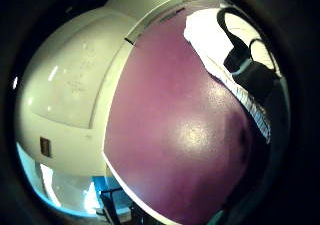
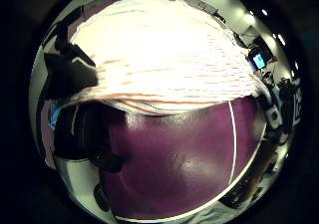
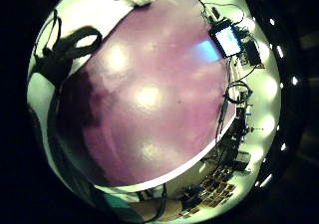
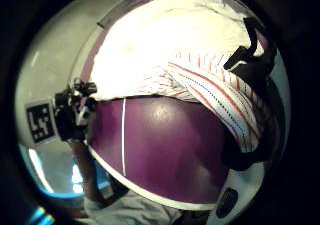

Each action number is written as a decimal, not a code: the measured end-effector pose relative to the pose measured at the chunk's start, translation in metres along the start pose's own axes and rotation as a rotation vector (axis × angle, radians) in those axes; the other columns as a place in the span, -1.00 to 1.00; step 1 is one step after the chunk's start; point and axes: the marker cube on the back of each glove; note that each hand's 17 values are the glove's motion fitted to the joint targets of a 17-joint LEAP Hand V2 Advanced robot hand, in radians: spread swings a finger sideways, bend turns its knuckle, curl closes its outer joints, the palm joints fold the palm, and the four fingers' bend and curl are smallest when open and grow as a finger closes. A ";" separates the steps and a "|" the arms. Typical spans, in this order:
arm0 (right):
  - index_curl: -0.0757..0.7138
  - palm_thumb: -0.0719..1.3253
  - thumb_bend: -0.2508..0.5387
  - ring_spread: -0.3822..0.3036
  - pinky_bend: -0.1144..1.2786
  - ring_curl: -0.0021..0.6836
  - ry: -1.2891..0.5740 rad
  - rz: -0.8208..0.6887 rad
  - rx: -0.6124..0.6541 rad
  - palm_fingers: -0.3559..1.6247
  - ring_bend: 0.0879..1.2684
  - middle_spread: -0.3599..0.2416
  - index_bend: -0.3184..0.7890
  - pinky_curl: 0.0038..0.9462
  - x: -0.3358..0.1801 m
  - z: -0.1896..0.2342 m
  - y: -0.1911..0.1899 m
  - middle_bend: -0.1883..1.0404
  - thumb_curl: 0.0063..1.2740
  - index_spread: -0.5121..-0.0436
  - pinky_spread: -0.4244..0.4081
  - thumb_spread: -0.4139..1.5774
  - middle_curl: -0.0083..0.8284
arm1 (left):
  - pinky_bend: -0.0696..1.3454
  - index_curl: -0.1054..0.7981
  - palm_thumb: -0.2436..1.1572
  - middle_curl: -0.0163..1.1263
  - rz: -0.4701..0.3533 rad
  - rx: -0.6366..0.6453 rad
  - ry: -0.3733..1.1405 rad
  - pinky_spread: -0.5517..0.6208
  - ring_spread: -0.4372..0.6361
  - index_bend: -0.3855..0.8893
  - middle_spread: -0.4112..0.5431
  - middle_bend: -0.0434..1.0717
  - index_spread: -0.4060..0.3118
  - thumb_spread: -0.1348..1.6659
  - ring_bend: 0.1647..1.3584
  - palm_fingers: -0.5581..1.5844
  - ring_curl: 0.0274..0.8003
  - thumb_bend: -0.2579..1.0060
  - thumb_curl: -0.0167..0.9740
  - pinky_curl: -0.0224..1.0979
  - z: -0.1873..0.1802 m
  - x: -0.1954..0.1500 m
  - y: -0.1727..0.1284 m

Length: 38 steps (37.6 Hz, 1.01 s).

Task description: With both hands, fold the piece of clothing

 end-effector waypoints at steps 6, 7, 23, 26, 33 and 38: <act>0.01 0.35 0.12 -0.69 -0.37 -0.01 -0.081 -0.162 -0.032 0.58 -0.16 -0.63 -0.05 -0.36 0.019 0.025 -0.024 -0.10 -0.52 -0.24 -0.23 0.64 -0.05 | -0.68 0.04 0.11 -0.25 0.006 0.149 -0.177 -0.12 -0.70 0.08 -0.71 -0.28 -0.63 0.58 -0.25 0.59 -0.23 -0.39 -0.39 -0.45 -0.001 -0.039 0.000; 0.04 0.35 0.11 -0.72 -0.38 0.00 -0.098 -0.183 -0.034 0.56 -0.17 -0.65 -0.06 -0.35 0.021 0.020 -0.025 -0.09 -0.52 -0.23 -0.25 0.64 -0.04 | -0.68 0.06 0.12 -0.26 0.020 0.146 -0.162 -0.14 -0.72 0.08 -0.72 -0.32 -0.65 0.58 -0.25 0.57 -0.21 -0.40 -0.39 -0.44 -0.010 -0.038 0.005; -0.06 0.46 -0.01 -0.63 -0.08 0.35 -0.132 -0.108 0.073 0.69 0.24 -0.66 -0.22 -0.17 0.001 -0.090 -0.136 0.01 -0.54 -0.19 -0.85 0.59 0.09 | -0.67 0.13 0.28 -0.12 -0.001 0.031 -0.145 -0.41 -0.92 -0.12 -0.91 -0.09 -0.78 0.52 -0.13 0.68 -0.05 -0.45 -0.36 -0.41 -0.109 -0.050 -0.029; -0.04 0.46 -0.08 -0.63 -0.09 0.35 -0.084 -0.073 0.016 0.70 0.24 -0.67 -0.16 -0.17 -0.017 -0.105 -0.145 0.02 -0.54 -0.20 -0.86 0.55 0.10 | -0.67 0.13 0.29 -0.11 -0.040 -0.017 -0.172 -0.44 -0.93 -0.14 -0.93 -0.06 -0.78 0.52 -0.08 0.70 -0.02 -0.46 -0.36 -0.40 -0.099 -0.055 -0.053; 0.04 0.48 -0.20 -0.61 -0.12 0.36 0.022 -0.044 0.106 0.71 0.23 -0.67 -0.11 -0.18 -0.057 -0.120 -0.183 0.03 -0.54 -0.20 -0.88 0.47 0.11 | -0.67 0.17 0.32 -0.09 -0.118 -0.012 -0.232 -0.49 -0.94 -0.10 -0.93 -0.03 -0.80 0.52 -0.01 0.72 0.03 -0.49 -0.37 -0.38 -0.119 -0.062 -0.057; 0.07 0.46 -0.30 -0.61 -0.15 0.37 -0.021 0.192 0.065 0.70 0.23 -0.68 -0.13 -0.19 -0.039 -0.110 -0.181 0.05 -0.54 -0.22 -0.86 0.44 0.12 | -0.66 0.21 0.34 -0.08 -0.143 -0.046 -0.102 -0.50 -0.94 -0.09 -0.94 -0.02 -0.82 0.53 0.00 0.71 0.04 -0.52 -0.38 -0.37 -0.099 -0.056 -0.060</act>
